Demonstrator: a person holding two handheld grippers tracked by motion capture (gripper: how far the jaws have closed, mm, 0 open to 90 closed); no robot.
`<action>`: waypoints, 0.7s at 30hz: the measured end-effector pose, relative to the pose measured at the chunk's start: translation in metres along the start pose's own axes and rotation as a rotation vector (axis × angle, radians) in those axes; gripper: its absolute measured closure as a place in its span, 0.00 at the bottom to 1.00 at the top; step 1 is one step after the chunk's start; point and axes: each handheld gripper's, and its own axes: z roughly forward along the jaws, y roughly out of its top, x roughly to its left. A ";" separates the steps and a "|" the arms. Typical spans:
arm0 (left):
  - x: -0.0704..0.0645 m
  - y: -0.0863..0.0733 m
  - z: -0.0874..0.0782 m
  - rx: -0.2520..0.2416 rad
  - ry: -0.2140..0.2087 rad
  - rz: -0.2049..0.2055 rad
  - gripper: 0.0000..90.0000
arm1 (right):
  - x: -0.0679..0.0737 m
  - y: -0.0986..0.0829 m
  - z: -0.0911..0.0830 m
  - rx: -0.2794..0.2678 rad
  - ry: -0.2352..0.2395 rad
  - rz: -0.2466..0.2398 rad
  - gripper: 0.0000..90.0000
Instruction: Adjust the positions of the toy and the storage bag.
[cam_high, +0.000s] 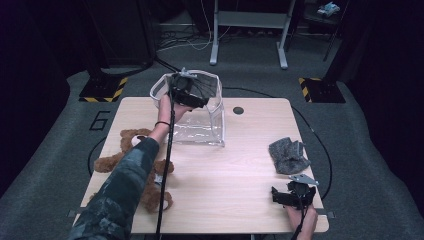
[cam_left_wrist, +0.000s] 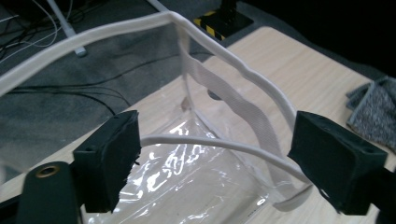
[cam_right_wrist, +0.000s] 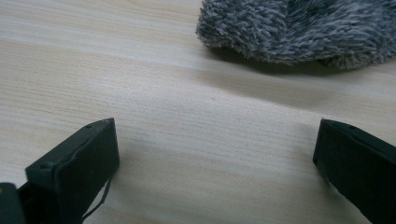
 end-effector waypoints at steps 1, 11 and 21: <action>0.006 0.000 -0.005 0.006 0.008 0.001 0.16 | 0.000 0.000 0.000 -0.002 0.000 -0.002 0.00; 0.064 -0.010 -0.031 0.006 0.142 -0.128 0.03 | 0.000 0.000 0.000 0.001 0.000 -0.002 0.00; 0.101 -0.037 -0.026 0.071 0.259 -0.267 0.08 | 0.000 0.000 0.000 0.000 0.000 -0.003 0.00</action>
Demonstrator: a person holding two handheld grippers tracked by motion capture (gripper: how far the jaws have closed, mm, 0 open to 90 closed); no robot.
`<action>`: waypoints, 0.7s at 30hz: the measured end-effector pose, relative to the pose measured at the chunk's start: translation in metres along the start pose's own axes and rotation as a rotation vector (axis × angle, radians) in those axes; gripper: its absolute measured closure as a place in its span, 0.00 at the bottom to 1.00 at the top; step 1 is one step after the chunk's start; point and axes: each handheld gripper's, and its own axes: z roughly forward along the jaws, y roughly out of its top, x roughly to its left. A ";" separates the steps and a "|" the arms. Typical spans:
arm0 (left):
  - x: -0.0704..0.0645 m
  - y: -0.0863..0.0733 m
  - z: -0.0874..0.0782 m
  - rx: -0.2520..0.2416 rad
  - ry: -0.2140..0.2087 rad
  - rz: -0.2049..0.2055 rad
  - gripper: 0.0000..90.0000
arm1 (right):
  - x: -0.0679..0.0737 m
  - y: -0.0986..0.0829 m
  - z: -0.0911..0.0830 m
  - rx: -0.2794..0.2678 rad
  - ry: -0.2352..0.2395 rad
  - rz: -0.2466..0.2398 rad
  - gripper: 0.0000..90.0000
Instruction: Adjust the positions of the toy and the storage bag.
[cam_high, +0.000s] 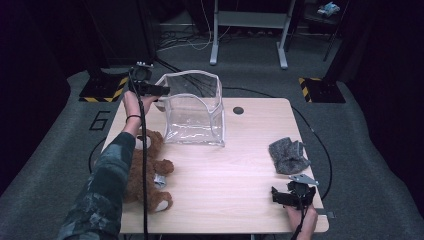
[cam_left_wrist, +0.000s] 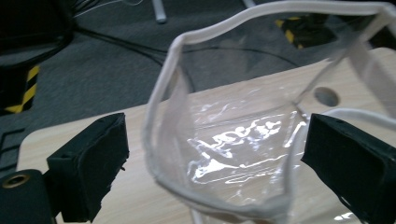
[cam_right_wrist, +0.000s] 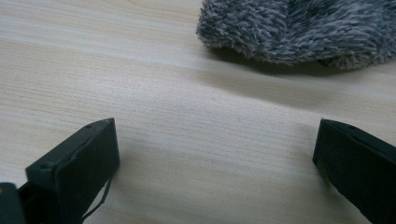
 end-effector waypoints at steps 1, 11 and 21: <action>0.002 -0.002 0.003 0.010 0.019 -0.007 0.09 | 0.000 0.000 0.000 0.000 0.000 0.000 0.00; 0.011 -0.017 0.021 0.107 -0.087 -0.070 0.36 | 0.000 0.000 0.000 0.001 0.000 -0.001 0.00; -0.002 -0.023 0.019 0.143 -0.150 -0.028 0.80 | 0.001 0.000 0.000 -0.001 0.003 0.000 0.00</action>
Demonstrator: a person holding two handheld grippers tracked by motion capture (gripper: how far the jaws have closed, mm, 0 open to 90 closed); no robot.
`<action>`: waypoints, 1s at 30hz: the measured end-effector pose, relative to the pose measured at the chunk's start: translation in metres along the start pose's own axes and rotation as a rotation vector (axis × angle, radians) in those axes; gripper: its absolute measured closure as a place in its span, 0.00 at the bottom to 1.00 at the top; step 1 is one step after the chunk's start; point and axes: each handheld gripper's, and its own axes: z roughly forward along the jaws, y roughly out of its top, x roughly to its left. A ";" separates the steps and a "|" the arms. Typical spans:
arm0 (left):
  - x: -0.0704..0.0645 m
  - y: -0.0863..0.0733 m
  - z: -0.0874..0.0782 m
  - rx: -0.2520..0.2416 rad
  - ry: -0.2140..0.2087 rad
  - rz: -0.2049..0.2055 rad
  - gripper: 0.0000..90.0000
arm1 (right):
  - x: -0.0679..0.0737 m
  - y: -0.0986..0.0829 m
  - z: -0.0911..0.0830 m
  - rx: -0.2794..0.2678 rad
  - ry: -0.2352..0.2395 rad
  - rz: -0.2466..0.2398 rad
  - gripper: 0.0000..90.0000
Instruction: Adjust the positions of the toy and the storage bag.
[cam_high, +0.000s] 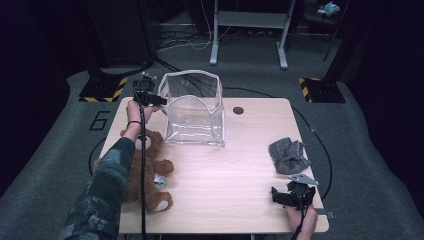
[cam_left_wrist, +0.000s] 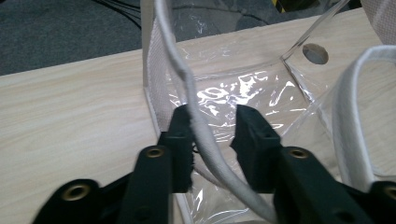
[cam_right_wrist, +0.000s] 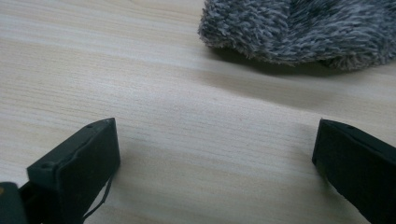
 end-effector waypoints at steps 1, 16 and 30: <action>-0.002 0.000 -0.001 0.001 -0.001 -0.009 0.82 | 0.000 0.000 0.000 -0.002 0.000 -0.002 0.00; -0.027 0.001 -0.001 0.015 -0.097 -0.043 0.88 | 0.006 -0.001 -0.004 -0.022 0.041 -0.083 0.05; -0.042 -0.007 -0.004 0.030 -0.190 -0.008 0.87 | 0.064 0.040 -0.008 -0.066 0.149 -0.232 0.09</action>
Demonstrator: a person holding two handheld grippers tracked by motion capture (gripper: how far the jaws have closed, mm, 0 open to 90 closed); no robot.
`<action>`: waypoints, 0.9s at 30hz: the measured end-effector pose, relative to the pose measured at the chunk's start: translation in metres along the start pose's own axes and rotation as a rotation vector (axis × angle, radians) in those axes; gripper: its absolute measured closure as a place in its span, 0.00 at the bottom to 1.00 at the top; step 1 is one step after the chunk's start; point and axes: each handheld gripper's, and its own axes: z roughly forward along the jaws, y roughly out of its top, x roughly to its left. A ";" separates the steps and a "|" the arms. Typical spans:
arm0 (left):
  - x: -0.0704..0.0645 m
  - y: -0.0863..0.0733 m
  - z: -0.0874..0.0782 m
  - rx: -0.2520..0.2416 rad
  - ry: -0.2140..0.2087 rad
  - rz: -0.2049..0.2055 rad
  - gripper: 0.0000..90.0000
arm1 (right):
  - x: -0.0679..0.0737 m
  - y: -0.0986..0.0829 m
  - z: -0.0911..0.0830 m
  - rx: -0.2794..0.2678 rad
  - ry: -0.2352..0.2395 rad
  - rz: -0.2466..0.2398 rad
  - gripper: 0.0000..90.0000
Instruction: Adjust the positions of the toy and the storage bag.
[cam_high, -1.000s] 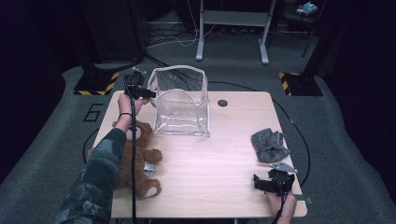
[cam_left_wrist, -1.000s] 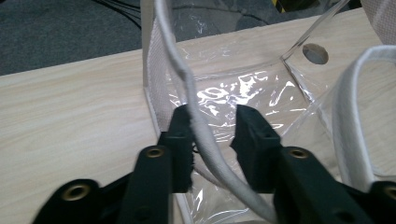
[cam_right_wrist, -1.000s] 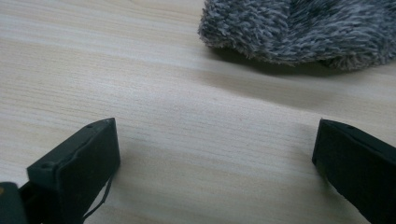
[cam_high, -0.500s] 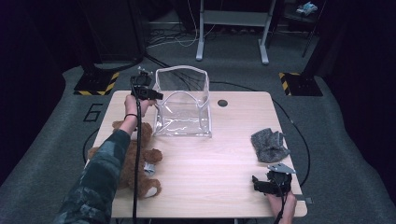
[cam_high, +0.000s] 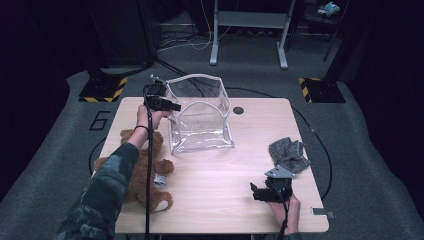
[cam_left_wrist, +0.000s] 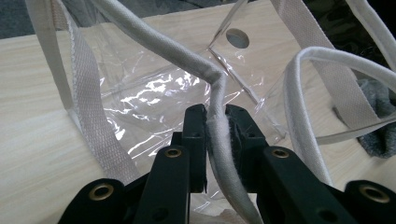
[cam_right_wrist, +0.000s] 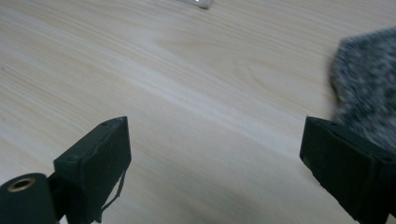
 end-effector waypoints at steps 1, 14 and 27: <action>0.000 0.000 0.000 -0.002 0.005 0.005 0.86 | 0.002 0.005 0.004 -0.001 0.017 -0.008 0.09; 0.003 -0.002 -0.011 -0.042 0.207 0.084 0.51 | 0.013 0.062 0.063 0.013 0.057 -0.033 0.16; 0.006 -0.006 -0.004 -0.021 0.232 0.126 0.82 | 0.015 0.109 0.106 -0.029 0.044 -0.079 0.37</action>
